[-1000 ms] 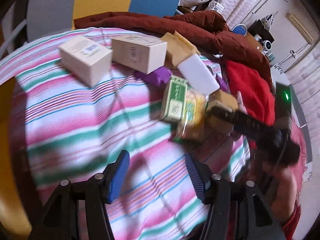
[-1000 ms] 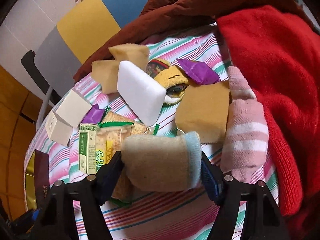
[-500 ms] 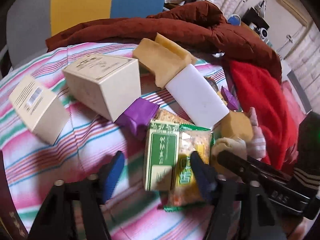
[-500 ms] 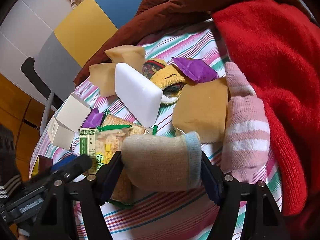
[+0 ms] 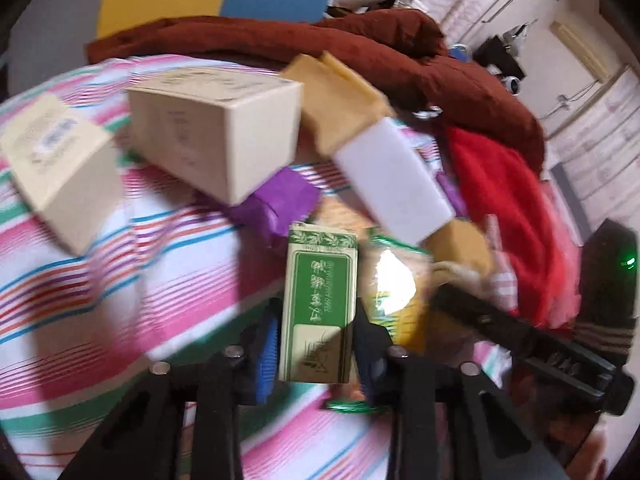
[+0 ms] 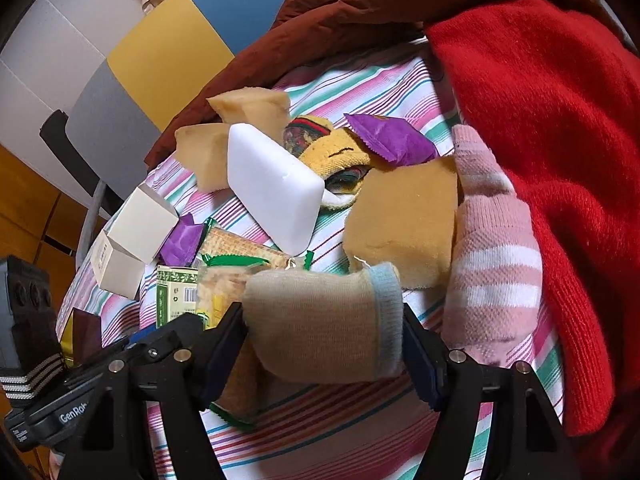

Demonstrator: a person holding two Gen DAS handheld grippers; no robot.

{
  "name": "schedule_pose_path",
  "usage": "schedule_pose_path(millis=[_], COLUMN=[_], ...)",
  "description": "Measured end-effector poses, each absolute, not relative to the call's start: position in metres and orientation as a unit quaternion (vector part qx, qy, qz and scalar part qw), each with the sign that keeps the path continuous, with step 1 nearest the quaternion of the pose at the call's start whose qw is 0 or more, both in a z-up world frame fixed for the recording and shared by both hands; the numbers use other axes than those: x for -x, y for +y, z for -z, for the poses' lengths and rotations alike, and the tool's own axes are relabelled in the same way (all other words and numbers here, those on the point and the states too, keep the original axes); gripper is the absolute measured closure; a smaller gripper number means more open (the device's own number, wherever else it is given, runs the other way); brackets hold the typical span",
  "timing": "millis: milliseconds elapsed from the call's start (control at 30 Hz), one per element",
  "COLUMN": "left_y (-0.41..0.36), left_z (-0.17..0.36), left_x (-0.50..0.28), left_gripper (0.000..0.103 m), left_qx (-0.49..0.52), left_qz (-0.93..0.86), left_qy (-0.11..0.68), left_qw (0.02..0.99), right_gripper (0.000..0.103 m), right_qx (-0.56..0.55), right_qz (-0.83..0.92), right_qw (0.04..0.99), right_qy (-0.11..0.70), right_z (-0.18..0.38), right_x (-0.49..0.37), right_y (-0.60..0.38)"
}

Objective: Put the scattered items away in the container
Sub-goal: 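Grasp the green essential-oil box with the left tool while the right tool grasps the beige sock, then carry the green box and beige sock to the gold tray and release both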

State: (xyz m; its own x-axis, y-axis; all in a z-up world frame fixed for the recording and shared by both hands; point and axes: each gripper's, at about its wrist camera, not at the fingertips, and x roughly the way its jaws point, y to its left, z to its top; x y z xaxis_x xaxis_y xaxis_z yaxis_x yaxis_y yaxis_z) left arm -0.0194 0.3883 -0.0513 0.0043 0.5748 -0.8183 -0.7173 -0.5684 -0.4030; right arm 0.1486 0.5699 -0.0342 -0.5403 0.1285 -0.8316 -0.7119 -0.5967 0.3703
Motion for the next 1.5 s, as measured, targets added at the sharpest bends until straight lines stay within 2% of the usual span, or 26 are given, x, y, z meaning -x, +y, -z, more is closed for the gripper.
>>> schedule_pose_path(millis=[300,567,967,1233,1500], left_y=[0.357,0.317,0.236,0.174,0.097], left_z=[0.040,0.025,-0.006,-0.017,-0.008], left_x=[0.012,0.004,0.017,0.038,0.076], left_gripper=[0.072,0.072,0.072,0.072,0.072], left_qx=[0.520,0.509,0.490,0.480,0.479], left_qz=[-0.717,-0.724,-0.746,-0.768,-0.804], left_qy=[0.048,0.021,-0.043,-0.086,-0.111], left_qw=[0.461,0.466,0.449,0.414,0.334], right_gripper=[0.029,0.029,0.029,0.029,0.029], right_qx=[0.367,0.359,0.355,0.360,0.365], right_qz=[-0.831,-0.855,-0.911,-0.907,-0.918], right_qw=[0.267,0.229,0.116,0.046,-0.054], right_qy=[0.321,0.295,0.173,0.213,0.147], right_z=[0.013,0.002,-0.018,-0.020,-0.047], right_x=[-0.149,-0.136,-0.108,-0.080,-0.022], right_y=[0.560,0.544,0.467,0.412,0.317])
